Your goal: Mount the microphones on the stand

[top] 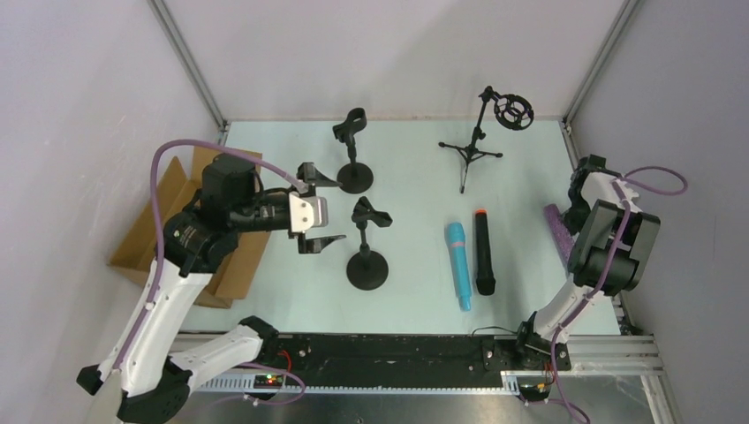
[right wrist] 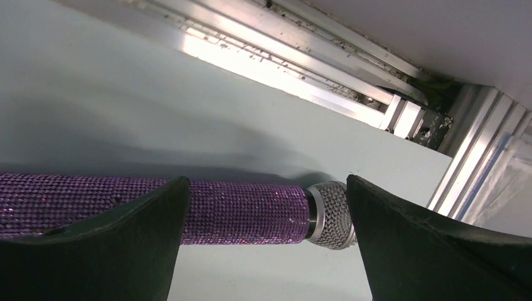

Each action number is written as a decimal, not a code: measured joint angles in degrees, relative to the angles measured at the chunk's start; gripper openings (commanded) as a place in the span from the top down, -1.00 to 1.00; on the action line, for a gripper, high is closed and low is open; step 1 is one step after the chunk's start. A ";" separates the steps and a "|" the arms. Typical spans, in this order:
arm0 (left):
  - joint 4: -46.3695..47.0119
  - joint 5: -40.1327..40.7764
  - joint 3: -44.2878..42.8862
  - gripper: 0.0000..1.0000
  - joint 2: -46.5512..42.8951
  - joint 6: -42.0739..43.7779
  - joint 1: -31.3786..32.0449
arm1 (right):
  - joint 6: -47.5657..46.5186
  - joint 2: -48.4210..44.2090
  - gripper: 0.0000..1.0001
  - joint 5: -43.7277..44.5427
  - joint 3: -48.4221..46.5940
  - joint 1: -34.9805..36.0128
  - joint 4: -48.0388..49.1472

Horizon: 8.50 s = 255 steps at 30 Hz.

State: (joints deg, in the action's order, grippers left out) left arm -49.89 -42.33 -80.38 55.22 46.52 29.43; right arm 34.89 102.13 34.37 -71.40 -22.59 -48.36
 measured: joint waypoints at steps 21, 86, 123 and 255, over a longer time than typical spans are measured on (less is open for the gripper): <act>0.04 0.13 -2.47 -0.99 -3.04 0.00 0.00 | -1.16 -17.46 -0.97 -7.23 6.36 19.08 0.68; 2.93 11.21 7.10 -0.99 -6.99 46.80 24.79 | -4.37 -44.11 1.00 -70.38 -5.27 56.02 -4.83; 25.40 20.02 10.16 0.73 -0.20 57.86 28.04 | 10.62 -40.59 0.33 -78.58 -13.60 67.76 1.51; -10.60 -18.14 -6.84 -0.73 23.32 9.18 -5.46 | -22.77 -49.42 0.67 -36.87 0.33 66.99 38.84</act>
State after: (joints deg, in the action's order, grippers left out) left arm -60.49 -60.47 -87.22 78.54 55.70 23.97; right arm 12.12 52.71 -2.50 -71.07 44.40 -9.52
